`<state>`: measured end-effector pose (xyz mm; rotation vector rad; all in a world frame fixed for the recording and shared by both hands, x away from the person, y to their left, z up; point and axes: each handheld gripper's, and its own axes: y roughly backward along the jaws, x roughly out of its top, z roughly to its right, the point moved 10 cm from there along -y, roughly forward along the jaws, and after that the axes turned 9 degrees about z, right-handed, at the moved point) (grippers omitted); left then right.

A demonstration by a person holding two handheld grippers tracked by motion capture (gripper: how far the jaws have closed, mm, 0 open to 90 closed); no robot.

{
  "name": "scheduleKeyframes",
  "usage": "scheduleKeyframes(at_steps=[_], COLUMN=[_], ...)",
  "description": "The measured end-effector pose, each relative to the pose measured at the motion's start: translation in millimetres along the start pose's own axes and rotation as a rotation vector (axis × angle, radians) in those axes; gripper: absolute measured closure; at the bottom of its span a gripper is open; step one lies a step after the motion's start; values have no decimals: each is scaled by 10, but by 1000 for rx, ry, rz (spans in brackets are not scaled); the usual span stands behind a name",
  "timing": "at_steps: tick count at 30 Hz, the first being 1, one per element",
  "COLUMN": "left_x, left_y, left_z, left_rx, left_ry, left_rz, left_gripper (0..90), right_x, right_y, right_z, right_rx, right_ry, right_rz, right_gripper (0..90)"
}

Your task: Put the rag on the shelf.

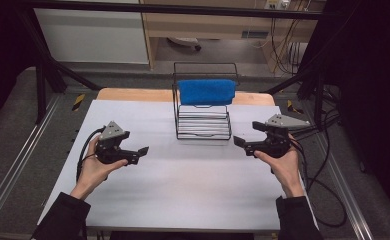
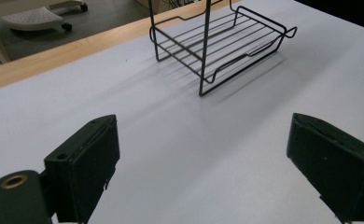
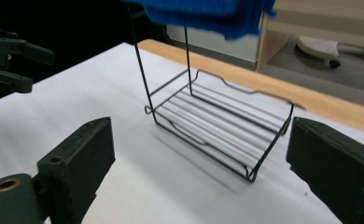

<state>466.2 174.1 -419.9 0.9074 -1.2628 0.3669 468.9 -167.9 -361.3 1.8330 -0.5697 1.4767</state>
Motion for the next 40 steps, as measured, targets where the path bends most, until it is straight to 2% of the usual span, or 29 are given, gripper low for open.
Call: scheduleKeyframes(at_steps=[3, 10, 19, 25, 29, 33, 40], left_x=[-138, -369, -684, -843, -906, -1003, -1034], left_y=[56, 178, 260, 301, 338, 365, 404], left_z=[-15, -34, -40, -70, -83, -87, -109], left_rx=[3, 7, -16, -7, -2, -2, 3], left_ry=[4, 26, 18, 12, 32, 48, 48], left_rz=[-12, -23, -46, -65, -52, -62, -63], left_gripper=[96, 97, 97, 96, 96, 91, 88], right_x=[-176, -669, -1170, -1328, -1424, -1484, -1523], right_y=[10, 22, 149, 277, 359, 411, 409], right_z=[-1, 26, 67, 132, 151, 167, 161], right_rx=[4, 6, 6, 1, 0, -3, -7], right_ry=[-7, -35, -67, -95, -106, -118, -114], right_rz=[-14, -92, -157, -158, -174, -181, -195], right_gripper=[53, 23, 9, 7, 8, 8, 7])
